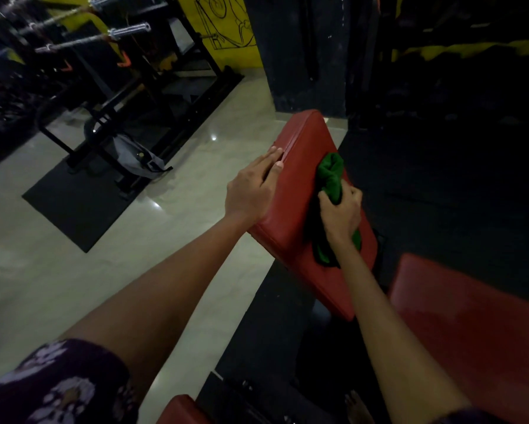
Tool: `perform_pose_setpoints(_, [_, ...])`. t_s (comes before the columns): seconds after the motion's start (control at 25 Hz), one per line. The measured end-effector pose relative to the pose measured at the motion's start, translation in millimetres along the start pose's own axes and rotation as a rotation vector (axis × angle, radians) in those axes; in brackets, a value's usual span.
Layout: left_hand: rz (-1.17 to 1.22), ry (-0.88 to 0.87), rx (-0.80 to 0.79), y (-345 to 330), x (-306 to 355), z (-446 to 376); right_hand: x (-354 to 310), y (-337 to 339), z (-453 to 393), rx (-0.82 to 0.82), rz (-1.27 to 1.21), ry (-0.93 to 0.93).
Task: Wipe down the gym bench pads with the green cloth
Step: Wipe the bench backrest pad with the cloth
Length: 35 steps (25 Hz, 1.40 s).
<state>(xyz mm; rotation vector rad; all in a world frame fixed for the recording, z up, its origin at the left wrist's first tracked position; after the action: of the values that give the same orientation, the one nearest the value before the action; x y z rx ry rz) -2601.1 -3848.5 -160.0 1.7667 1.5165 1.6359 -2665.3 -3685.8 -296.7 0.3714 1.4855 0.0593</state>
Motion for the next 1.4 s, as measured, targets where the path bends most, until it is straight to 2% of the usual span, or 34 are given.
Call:
perform_pose_setpoints(0.04, [0.006,0.002,0.006,0.7,-0.6,-0.1,-13.4,4.8,13.5,0.020,-0.016,0.046])
perform_pose_setpoints(0.12, [0.005,0.004,0.009,1.4,-0.9,-0.7,-43.0,9.8,65.3,0.001,-0.032,0.258])
perform_pose_setpoints(0.2, [0.001,0.004,0.003,1.6,0.5,-0.2,-44.1,9.4,111.2,-0.040,0.008,0.382])
perform_pose_setpoints(0.36, [0.009,0.008,-0.001,1.5,-0.1,0.6,-11.3,20.0,101.6,0.086,0.204,0.256])
perform_pose_setpoints(0.52, [0.016,0.006,0.012,1.7,-2.1,-1.2,-25.6,10.9,107.1,-0.030,-0.023,0.287])
perform_pose_setpoints(0.68, [0.014,-0.013,0.026,2.3,0.1,-2.5,-7.2,4.3,98.2,-0.002,0.054,0.252])
perform_pose_setpoints(0.84, [0.027,-0.016,0.036,2.7,-1.3,-3.9,7.5,-3.8,105.2,-0.011,0.080,0.331])
perform_pose_setpoints(0.92, [0.026,-0.013,0.034,2.7,-1.7,-3.6,19.6,-2.6,100.3,0.021,0.073,0.269])
perform_pose_setpoints(0.96, [0.017,-0.022,0.032,2.4,-0.8,-3.2,27.4,-1.7,96.0,0.019,0.049,0.177])
perform_pose_setpoints(1.08, [-0.083,-0.080,0.028,0.3,3.4,-1.6,34.9,-3.3,92.2,0.022,-0.026,-0.093])
perform_pose_setpoints(1.16, [-0.158,-0.110,0.028,-1.1,3.7,-1.7,6.9,-3.6,106.0,0.039,-0.049,-0.047])
perform_pose_setpoints(1.28, [-0.268,-0.209,0.035,-4.9,10.6,0.9,-12.7,-2.5,130.0,0.051,0.034,0.248])
perform_pose_setpoints(1.32, [-0.303,-0.274,0.053,-5.6,16.2,3.1,5.0,-3.1,127.6,0.049,0.070,0.261])
perform_pose_setpoints(1.4, [-0.372,-0.455,0.126,-6.8,30.4,10.8,69.8,-3.8,111.2,0.008,0.103,0.072])
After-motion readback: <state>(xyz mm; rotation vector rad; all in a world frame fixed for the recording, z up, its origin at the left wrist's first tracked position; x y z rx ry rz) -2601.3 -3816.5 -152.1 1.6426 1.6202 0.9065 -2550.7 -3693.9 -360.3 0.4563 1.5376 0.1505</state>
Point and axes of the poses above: each hand's wrist, its own z-axis away from the middle knuckle, its own y-axis out of the back of the hand, x = y × z, the point moved 10 cm from there along -z, towards the middle knuckle, and after that the axes turned 7 degrees about x, right-handed, at the moved point
